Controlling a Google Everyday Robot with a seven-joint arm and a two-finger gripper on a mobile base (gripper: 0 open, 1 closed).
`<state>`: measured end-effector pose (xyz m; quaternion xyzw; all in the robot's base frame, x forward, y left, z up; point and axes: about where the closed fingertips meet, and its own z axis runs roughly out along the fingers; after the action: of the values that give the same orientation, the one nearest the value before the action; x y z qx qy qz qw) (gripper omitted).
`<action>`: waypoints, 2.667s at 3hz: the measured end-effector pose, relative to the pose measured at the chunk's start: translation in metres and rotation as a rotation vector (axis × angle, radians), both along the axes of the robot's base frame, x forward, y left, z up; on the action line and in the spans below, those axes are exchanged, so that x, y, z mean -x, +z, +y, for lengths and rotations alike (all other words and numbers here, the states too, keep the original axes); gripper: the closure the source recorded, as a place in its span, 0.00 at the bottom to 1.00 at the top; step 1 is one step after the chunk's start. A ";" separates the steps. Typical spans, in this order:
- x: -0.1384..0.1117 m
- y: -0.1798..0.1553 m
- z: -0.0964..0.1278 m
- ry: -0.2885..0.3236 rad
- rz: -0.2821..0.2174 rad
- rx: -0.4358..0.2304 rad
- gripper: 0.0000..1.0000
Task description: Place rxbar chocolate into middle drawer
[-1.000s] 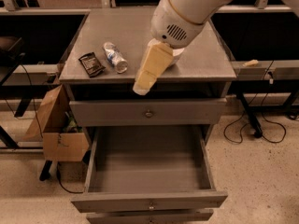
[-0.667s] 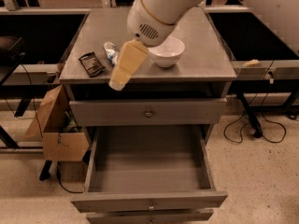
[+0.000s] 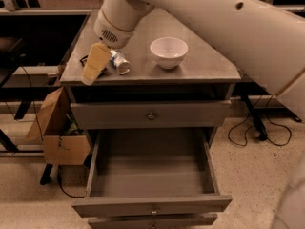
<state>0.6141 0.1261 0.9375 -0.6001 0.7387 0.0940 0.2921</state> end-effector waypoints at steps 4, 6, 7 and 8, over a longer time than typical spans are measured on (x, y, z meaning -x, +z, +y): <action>-0.078 -0.046 0.063 0.081 0.041 0.067 0.00; -0.087 -0.052 0.075 0.136 0.038 0.078 0.00; -0.091 -0.059 0.080 0.177 0.039 0.078 0.00; -0.104 -0.067 0.079 0.221 0.033 0.097 0.00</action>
Offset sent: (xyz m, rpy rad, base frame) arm 0.0803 0.0431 -0.0424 -0.0566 0.0617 -0.0223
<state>0.7182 0.2053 0.8702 -0.6897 0.6765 0.0994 0.2384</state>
